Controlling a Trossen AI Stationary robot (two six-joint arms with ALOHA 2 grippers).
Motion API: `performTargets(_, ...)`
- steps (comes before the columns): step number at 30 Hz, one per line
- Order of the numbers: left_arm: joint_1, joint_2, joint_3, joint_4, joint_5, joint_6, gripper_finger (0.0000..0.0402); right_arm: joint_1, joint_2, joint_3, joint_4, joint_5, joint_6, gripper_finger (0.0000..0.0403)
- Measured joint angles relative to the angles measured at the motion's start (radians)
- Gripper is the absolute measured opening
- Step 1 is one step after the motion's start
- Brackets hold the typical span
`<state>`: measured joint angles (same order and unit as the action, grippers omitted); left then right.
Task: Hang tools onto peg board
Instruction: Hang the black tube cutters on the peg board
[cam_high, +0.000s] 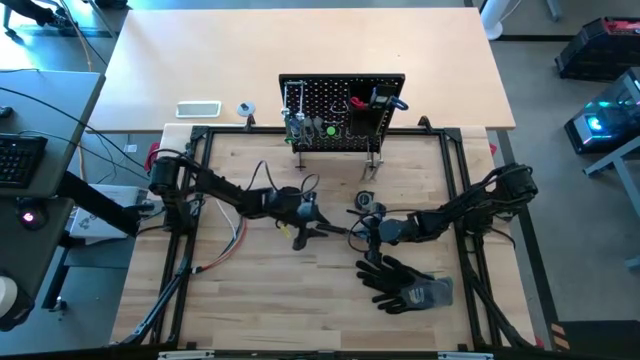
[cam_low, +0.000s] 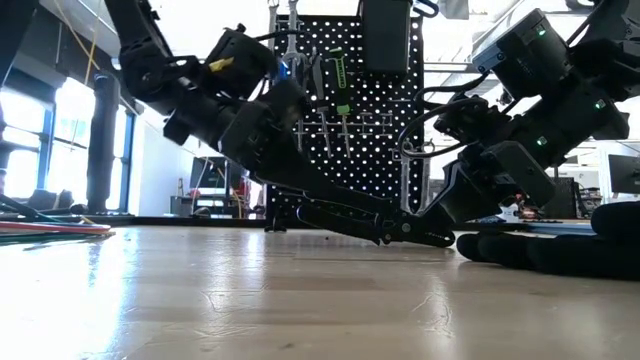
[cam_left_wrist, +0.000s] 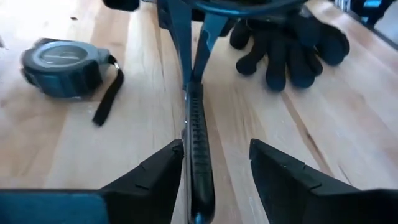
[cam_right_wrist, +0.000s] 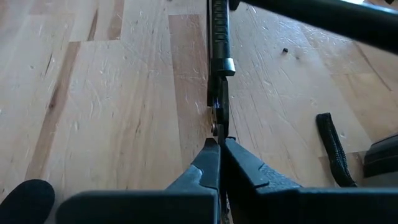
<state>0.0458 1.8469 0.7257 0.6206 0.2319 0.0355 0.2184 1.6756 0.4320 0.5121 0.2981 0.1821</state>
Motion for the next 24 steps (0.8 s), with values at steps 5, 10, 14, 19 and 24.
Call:
performTargets(5, -0.015, 0.030, 0.052, -0.025, -0.001, 0.035, 0.0155, 0.000, 0.000, 0.000, 0.000, 0.001, -0.001, 0.0001)
performTargets(10, -0.015, 0.063, 0.091, -0.048, -0.001, 0.048, 0.0112, 0.000, 0.000, 0.000, -0.002, 0.000, 0.005, 0.0001)
performTargets(14, -0.012, 0.094, 0.115, -0.103, 0.019, 0.052, 0.0071, 0.001, 0.000, 0.000, -0.003, -0.003, 0.004, 0.0001)
performTargets(19, -0.012, 0.105, 0.129, -0.117, 0.012, 0.055, 0.0043, 0.001, -0.001, -0.001, -0.004, -0.003, 0.001, 0.0001)
performTargets(24, -0.012, 0.103, 0.129, -0.120, 0.003, 0.091, 0.0021, 0.001, -0.001, -0.001, -0.004, -0.004, 0.007, 0.0001)
